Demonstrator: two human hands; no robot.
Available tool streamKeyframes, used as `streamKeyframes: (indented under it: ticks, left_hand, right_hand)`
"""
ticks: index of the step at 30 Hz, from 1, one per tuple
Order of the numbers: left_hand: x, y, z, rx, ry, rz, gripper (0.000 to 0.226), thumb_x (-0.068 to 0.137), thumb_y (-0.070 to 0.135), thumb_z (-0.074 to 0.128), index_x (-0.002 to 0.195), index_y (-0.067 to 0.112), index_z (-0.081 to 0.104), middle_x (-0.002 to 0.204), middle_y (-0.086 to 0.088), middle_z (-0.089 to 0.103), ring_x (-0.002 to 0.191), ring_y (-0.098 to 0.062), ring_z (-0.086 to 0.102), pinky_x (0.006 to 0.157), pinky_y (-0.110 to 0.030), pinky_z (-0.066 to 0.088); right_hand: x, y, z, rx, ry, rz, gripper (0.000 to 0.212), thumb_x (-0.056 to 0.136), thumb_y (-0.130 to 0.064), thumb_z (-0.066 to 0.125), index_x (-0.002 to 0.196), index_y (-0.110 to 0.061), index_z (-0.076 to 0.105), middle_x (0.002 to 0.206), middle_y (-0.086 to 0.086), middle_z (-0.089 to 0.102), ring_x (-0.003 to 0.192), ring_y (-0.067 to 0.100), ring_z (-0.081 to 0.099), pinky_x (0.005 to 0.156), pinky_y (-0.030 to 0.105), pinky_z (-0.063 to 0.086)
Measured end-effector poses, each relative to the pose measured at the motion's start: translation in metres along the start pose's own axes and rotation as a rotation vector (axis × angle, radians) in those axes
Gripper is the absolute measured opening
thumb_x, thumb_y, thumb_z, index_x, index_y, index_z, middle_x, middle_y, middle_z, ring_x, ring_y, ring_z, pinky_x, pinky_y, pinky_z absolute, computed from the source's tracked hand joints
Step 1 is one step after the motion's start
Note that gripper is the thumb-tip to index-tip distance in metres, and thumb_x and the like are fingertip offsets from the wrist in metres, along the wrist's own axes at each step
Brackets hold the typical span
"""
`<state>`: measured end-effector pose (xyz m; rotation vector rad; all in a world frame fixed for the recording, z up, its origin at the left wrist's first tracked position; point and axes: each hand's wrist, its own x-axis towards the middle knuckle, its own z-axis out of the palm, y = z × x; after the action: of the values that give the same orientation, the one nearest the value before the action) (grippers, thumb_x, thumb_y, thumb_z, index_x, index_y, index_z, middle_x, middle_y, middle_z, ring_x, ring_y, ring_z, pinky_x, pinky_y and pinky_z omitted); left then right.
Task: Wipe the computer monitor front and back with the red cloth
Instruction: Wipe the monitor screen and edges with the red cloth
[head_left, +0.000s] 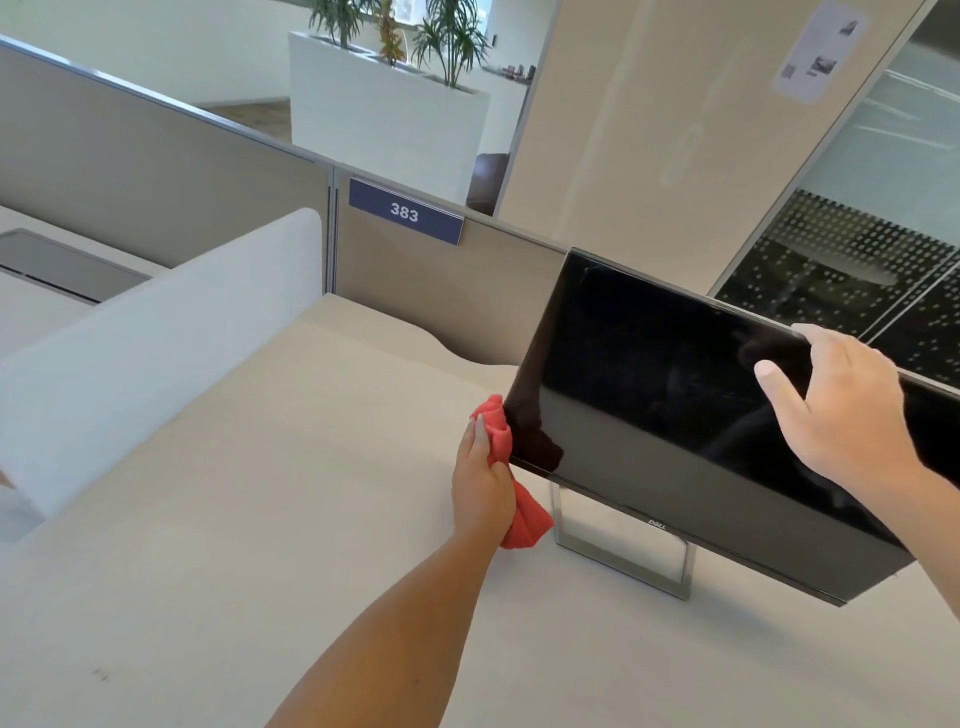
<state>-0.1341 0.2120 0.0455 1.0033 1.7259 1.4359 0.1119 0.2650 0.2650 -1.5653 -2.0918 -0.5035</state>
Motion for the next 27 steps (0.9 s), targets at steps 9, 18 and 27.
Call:
streamKeyframes:
  ticks: [9,18,27]
  left_hand:
    - [0.006,0.004,-0.009,-0.087,-0.078,-0.131,0.054,0.102,0.006,0.037,0.147,0.034,0.040,0.131,0.010,0.056,0.120,-0.022,0.057,0.107,-0.046,0.046]
    - [0.008,0.046,-0.007,-0.287,0.011,-0.123,0.035,0.105,0.018,0.040,0.117,0.050,0.049,0.101,0.027,0.058,0.099,-0.012,0.062,0.102,-0.045,0.050]
    - [0.037,0.141,-0.015,-0.294,0.032,0.198,0.065,0.094,0.000,0.039,0.120,0.058,0.055,0.116,0.021,0.062,0.114,-0.010,0.059,0.106,-0.042,0.048]
  right_hand:
    - [0.001,0.000,0.002,-0.034,0.004,0.008,0.062,0.091,-0.050,0.044,0.128,-0.001,0.051,0.122,0.024,0.062,0.116,0.043,0.055,0.106,0.056,0.036]
    - [0.001,-0.001,0.001,-0.062,0.039,0.011,0.062,0.090,-0.049,0.047,0.126,0.002,0.053,0.117,0.025,0.063,0.112,0.044,0.057,0.103,0.055,0.038]
    - [0.001,0.000,0.004,-0.052,0.029,0.028,0.069,0.087,-0.057,0.042,0.126,-0.002,0.053,0.118,0.019,0.064,0.115,0.040,0.056,0.105,0.054,0.037]
